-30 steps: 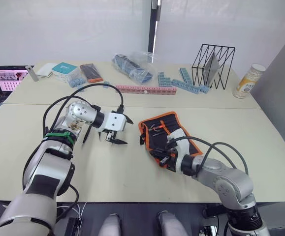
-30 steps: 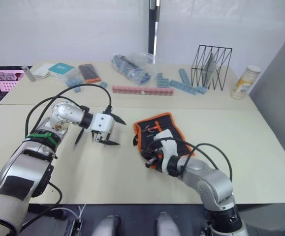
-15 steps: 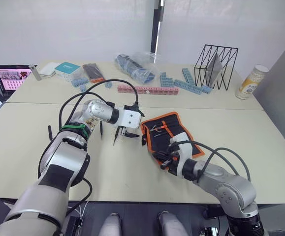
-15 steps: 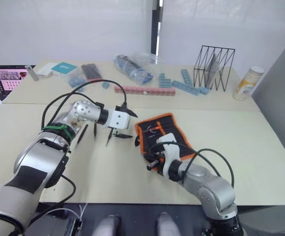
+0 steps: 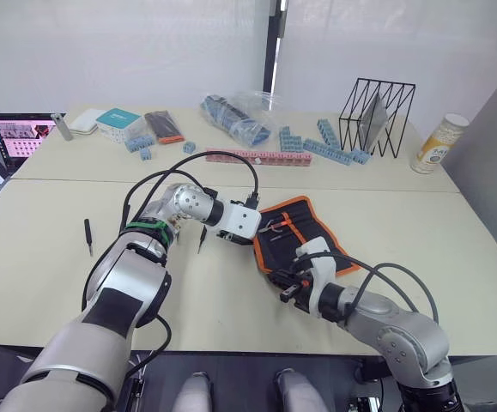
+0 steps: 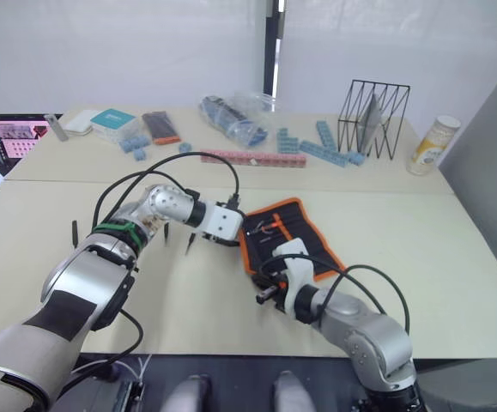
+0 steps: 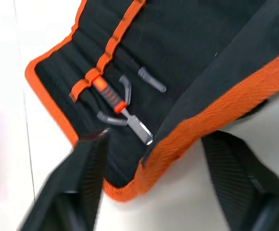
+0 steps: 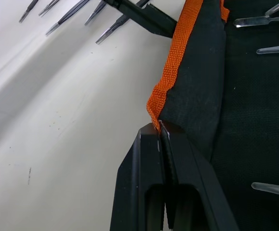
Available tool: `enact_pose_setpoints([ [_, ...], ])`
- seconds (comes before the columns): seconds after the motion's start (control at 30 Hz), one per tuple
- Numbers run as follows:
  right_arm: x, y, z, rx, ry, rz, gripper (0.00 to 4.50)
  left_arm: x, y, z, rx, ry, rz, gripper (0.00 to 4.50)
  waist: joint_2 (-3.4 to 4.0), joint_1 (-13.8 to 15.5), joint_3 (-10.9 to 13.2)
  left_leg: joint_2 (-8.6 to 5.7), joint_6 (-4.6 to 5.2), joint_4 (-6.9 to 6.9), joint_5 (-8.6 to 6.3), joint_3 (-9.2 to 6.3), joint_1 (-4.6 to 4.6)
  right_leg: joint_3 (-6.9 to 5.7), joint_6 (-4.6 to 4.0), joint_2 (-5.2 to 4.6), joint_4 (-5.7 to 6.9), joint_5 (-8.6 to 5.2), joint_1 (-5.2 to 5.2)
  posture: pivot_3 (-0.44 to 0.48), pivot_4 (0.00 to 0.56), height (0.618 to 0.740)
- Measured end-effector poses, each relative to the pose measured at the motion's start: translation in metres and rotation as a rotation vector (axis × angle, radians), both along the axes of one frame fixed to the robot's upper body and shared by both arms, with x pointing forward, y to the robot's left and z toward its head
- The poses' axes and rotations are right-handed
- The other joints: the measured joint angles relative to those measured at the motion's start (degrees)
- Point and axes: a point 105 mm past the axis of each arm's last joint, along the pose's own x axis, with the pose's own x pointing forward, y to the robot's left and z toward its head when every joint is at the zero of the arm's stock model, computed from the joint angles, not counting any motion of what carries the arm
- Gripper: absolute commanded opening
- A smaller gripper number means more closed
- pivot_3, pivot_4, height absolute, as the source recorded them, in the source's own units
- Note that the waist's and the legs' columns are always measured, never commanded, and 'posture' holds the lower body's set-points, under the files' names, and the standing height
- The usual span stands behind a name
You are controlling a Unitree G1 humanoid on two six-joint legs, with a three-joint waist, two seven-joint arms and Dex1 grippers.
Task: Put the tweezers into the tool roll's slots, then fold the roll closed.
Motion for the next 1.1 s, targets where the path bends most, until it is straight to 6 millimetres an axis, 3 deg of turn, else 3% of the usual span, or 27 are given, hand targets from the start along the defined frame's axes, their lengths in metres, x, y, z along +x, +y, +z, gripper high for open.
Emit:
enact_pose_setpoints([
  [0.17, 0.002, -0.006, -0.002, -0.034, -0.005, -0.013, 0.00, -0.002, 0.002, 0.001, 0.009, 0.001, -0.016, 0.03, 0.00, 0.0, 0.0, 0.00, 0.00, 0.00, 0.00, 0.00, 0.00, 0.00, 0.00, 0.00, -0.01, 0.00, 0.01, 0.000, 0.150, 0.740],
  [0.33, 0.014, -0.019, -0.008, -0.150, -0.032, -0.058, 0.00, -0.001, 0.006, 0.005, 0.005, -0.017, -0.023, 0.03, 0.00, 0.0, 0.0, 0.00, 0.00, 0.02, 0.00, 0.00, 0.01, 0.00, 0.00, 0.00, -0.01, 0.00, 0.01, 0.000, 0.150, 0.740],
  [0.43, 0.026, -0.016, -0.008, -0.223, -0.074, -0.061, 0.00, 0.001, 0.012, 0.009, -0.007, -0.053, -0.016, 0.03, 0.00, -0.4, 0.0, 0.00, 0.00, 0.00, 0.00, 0.00, 0.05, 0.01, 0.00, 0.02, 0.03, 0.00, 0.00, 0.000, 0.150, 0.740],
  [0.57, 0.050, -0.010, -0.004, -0.291, -0.156, -0.062, 0.00, 0.005, 0.029, 0.012, -0.017, -0.085, 0.032, 0.03, 0.00, -0.8, 0.0, 0.00, 0.00, 0.01, 0.00, 0.01, 0.06, 0.01, 0.01, 0.01, 0.03, 0.01, 0.02, 0.000, 0.150, 0.740],
  [0.77, 0.073, -0.003, 0.004, -0.338, -0.236, -0.006, 0.00, 0.004, 0.056, -0.001, -0.025, -0.071, 0.103, 0.03, 0.00, -1.0, 0.0, 0.00, 0.00, 0.00, 0.00, -0.01, 0.04, -0.01, 0.01, 0.01, 0.03, 0.01, 0.01, 0.000, 0.150, 0.740],
  [0.93, 0.064, 0.003, -0.001, -0.306, -0.201, 0.075, 0.00, 0.005, 0.062, -0.008, -0.052, -0.064, 0.147, 0.03, 0.00, -0.7, 0.0, 0.00, 0.00, 0.00, 0.00, -0.02, 0.02, -0.02, 0.01, 0.01, 0.03, 0.01, 0.02, 0.000, 0.150, 0.740],
  [1.1, 0.033, 0.017, -0.007, -0.197, -0.105, 0.198, 0.00, 0.004, 0.065, -0.019, -0.049, -0.066, 0.169, 0.03, 0.00, -0.7, 0.0, -0.01, 0.00, 0.03, 0.00, -0.04, 0.03, -0.02, 0.01, 0.01, 0.10, 0.02, 0.02, 0.000, 0.150, 0.740],
])
